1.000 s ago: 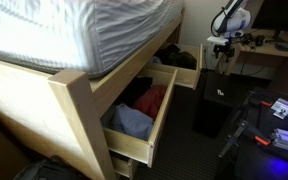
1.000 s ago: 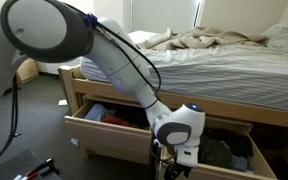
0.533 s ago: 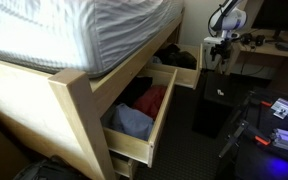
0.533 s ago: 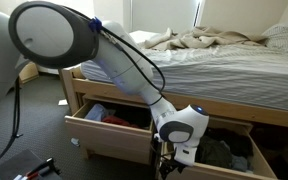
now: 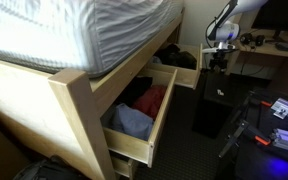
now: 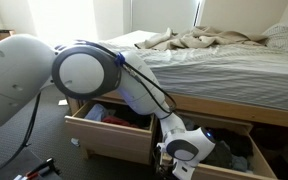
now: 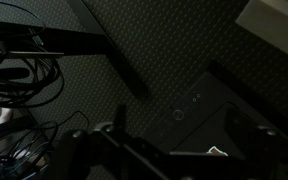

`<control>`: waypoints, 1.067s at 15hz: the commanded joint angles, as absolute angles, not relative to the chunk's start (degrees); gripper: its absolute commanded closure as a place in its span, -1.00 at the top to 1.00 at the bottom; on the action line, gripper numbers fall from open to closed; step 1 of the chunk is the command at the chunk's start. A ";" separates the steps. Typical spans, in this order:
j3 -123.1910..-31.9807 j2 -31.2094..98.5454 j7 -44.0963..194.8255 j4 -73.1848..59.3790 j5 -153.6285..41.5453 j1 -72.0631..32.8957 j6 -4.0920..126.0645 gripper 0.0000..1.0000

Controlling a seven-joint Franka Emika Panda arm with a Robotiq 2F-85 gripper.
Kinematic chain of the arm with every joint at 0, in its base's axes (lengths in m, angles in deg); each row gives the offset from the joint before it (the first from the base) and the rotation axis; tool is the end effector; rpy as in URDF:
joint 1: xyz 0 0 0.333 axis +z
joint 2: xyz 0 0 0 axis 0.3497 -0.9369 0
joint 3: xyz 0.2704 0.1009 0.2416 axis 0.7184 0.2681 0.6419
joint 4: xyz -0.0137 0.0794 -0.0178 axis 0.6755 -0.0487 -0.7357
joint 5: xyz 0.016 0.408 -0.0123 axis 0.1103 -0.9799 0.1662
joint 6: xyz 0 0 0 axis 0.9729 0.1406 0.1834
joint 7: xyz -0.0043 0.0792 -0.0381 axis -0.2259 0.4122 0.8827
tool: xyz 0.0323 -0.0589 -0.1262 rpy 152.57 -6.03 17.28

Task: Close the top right drawer

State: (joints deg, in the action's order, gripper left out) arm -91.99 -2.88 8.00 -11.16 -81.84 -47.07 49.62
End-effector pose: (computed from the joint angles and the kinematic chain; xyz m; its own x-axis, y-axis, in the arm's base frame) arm 0.4850 -0.4363 0.0445 -0.6471 -0.7577 -0.0850 -0.7266 0.5791 0.3696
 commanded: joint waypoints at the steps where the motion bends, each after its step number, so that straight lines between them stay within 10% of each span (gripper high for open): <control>1: -92.22 -3.01 8.09 -10.71 -82.05 -46.77 49.33 1.00; 16: -89.48 -5.74 12.34 -9.13 -99.54 -53.30 60.66 1.00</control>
State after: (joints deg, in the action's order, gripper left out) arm -89.01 -5.43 12.22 -9.54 -99.12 -53.67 61.07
